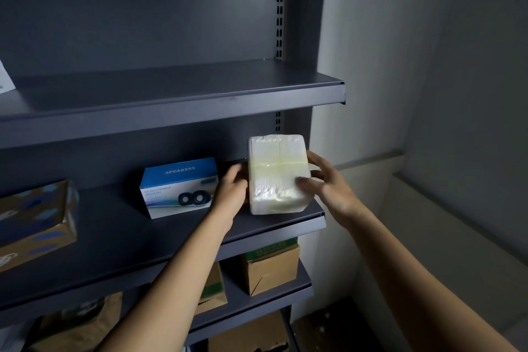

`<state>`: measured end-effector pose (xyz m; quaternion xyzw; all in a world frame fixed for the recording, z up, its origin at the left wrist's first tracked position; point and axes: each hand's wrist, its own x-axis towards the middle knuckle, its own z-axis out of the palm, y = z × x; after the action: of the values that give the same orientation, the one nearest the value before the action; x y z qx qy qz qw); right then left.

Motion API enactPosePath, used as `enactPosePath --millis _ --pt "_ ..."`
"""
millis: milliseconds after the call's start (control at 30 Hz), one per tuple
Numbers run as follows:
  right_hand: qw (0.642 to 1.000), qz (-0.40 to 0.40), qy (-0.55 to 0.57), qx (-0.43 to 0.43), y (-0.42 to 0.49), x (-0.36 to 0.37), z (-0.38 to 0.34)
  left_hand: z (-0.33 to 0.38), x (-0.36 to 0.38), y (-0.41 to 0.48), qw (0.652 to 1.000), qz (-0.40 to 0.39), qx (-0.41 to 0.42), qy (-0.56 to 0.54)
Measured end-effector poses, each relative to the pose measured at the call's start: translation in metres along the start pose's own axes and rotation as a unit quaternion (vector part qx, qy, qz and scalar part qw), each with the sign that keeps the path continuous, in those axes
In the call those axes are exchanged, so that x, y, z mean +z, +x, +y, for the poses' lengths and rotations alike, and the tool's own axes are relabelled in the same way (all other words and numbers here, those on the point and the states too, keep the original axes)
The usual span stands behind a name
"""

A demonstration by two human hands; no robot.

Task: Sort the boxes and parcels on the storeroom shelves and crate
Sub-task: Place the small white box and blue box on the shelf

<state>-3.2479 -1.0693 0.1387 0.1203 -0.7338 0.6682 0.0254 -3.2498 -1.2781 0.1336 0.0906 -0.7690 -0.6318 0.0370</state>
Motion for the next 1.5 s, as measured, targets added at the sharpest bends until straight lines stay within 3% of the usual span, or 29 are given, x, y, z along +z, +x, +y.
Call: enactPosePath --millis 133,333,600,700,900,1000,1167,1267,1500 --pt "0.998 -0.001 -0.058 -0.04 -0.006 0.0 0.007 0.012 -0.001 -0.005 0.995 -0.011 -0.023 -0.099" --pt "0.998 0.033 -0.006 -0.047 -0.007 0.005 0.009 0.005 0.0 -0.002 0.989 -0.025 -0.051 -0.14" --pt "0.994 0.07 -0.06 -0.056 -0.012 0.013 0.014 -0.001 -0.002 0.0 0.983 -0.005 0.006 -0.183" --pt "0.994 0.04 -0.098 -0.032 -0.008 0.008 0.015 0.002 -0.001 -0.002 0.976 -0.007 0.032 -0.215" --pt "0.994 0.03 -0.102 -0.041 -0.005 0.0 0.022 0.0 0.001 -0.003 0.986 -0.042 0.049 -0.153" --pt "0.997 0.033 -0.072 0.004 0.0 0.001 0.023 -0.005 0.003 -0.001 0.991 0.016 0.03 -0.133" --pt "0.987 0.117 -0.097 0.061 0.02 0.017 0.023 -0.006 0.009 -0.007 0.995 0.064 0.068 -0.036" --pt "0.989 0.088 -0.087 0.084 0.027 0.023 0.024 -0.007 0.009 -0.006 0.994 0.075 0.077 -0.008" --pt "0.985 0.05 -0.164 0.036 0.041 0.03 0.022 -0.003 0.012 0.0 0.994 0.088 0.058 0.023"
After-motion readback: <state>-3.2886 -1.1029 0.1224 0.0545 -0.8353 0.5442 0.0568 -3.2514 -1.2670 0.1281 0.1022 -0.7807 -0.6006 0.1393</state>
